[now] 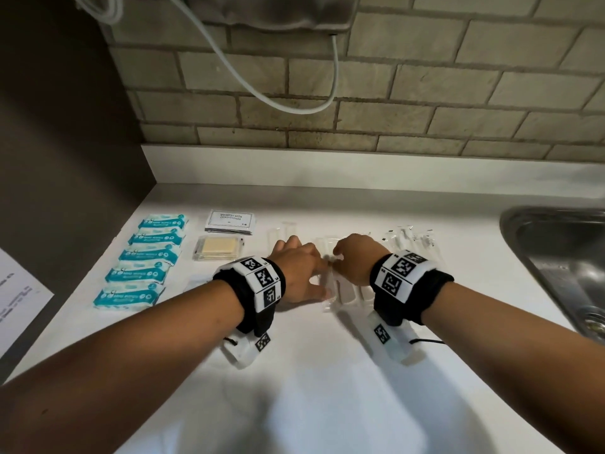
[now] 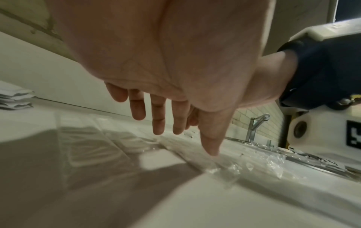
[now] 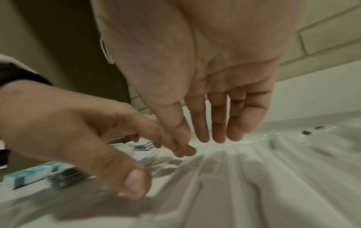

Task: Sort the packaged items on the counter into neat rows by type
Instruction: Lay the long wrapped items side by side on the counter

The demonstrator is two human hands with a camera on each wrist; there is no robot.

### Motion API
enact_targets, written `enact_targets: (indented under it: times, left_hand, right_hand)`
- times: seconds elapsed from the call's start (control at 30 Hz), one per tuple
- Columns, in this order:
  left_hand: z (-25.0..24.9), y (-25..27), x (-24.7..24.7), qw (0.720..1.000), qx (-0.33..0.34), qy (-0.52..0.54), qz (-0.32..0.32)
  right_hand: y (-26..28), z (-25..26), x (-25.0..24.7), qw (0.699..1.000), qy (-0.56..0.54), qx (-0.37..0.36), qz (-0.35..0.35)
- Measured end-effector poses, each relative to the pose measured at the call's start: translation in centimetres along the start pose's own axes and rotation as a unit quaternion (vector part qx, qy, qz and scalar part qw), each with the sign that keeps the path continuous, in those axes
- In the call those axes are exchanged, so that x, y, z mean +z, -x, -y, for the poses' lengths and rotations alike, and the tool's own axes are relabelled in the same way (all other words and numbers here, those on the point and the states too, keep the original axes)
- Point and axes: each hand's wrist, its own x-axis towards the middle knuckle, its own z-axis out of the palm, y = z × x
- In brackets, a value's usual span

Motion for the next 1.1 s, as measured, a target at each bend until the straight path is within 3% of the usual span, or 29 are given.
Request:
enact_targets:
  times: [0.13, 0.33, 0.47, 0.77, 1.1]
  left_hand:
    - [1.5, 0.5, -1.2, 0.997, -0.057, 0.009, -0.056]
    - [4.8, 2.8, -0.4, 0.992, -0.058, -0.107, 0.037]
    - [5.8, 3.2, 0.1, 0.992, -0.087, -0.094, 0.003]
    - [5.0, 4.1, -1.0, 0.988, -0.085, -0.129, 0.018]
    - [5.3, 4.9, 0.1, 0.992, -0.081, -0.094, 0.004]
  right_hand:
    - [0.0, 1.8, 1.2, 0.995, 0.037, -0.096, 0.004]
    - [-1.1, 4.0, 2.4, 0.985, 0.075, -0.155, 0.031]
    - [-1.0, 5.0, 2.1, 0.988, 0.074, -0.133, 0.027]
    - [0.4, 6.4, 2.5, 0.992, 0.027, -0.117, -0.027]
    - [0.5, 6.4, 2.9, 0.993, 0.011, -0.115, 0.005]
